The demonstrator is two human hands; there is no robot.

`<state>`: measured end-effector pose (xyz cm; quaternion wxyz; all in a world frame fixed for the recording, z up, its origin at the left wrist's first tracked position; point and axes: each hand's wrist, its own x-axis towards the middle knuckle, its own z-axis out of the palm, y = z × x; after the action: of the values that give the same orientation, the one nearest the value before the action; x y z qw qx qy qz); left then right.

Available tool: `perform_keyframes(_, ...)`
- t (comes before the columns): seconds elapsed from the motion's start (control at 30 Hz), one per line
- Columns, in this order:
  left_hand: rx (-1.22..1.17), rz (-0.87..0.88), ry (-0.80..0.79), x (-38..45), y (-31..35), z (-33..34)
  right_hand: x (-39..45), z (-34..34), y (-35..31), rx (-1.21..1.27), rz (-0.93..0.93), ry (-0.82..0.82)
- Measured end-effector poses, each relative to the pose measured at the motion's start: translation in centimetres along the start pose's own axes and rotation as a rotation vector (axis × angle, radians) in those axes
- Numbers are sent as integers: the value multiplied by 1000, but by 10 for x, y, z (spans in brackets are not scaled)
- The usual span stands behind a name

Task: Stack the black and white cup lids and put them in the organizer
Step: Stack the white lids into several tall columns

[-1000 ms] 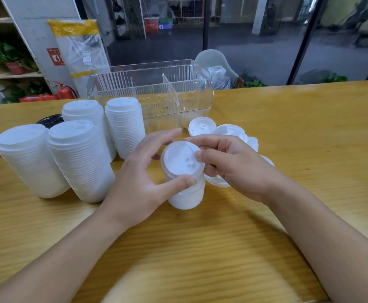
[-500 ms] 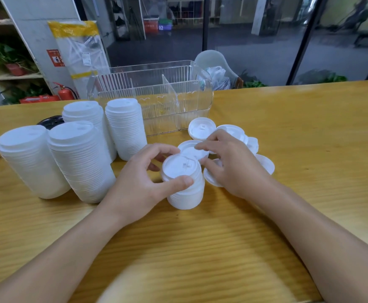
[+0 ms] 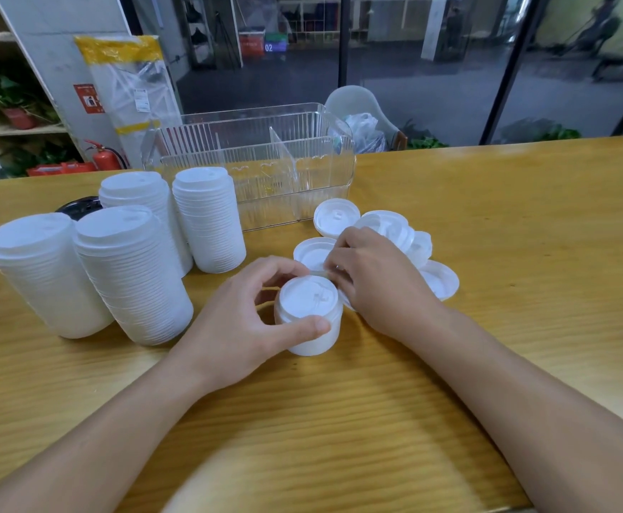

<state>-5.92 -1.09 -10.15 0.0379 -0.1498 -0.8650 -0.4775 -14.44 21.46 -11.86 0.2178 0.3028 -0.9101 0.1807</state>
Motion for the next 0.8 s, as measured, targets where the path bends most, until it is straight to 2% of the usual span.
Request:
perform_keyframes(0.1,-42,-25,-50,-3,3,1,1,-5,-2,20,-1,-5)
perform_keyframes(0.37,105,-29,-105,-8,2,7,-2,-14,-6,193,79,-20)
perform_keyframes(0.47,-16,-18,-56,-6,-2,4,-4,-23,-5,363,177,20)
perform_keyframes(0.63,-126,78,216,4,-1,-1,-3,-40,-4,730,314,104)
perform_keyframes(0.73,-89,148,222,7,1,-3,-1,-49,-5,1025,390,88)
perform_keyframes(0.8,-94,178,209,8,2,-1,-1,-51,-8,1217,417,21)
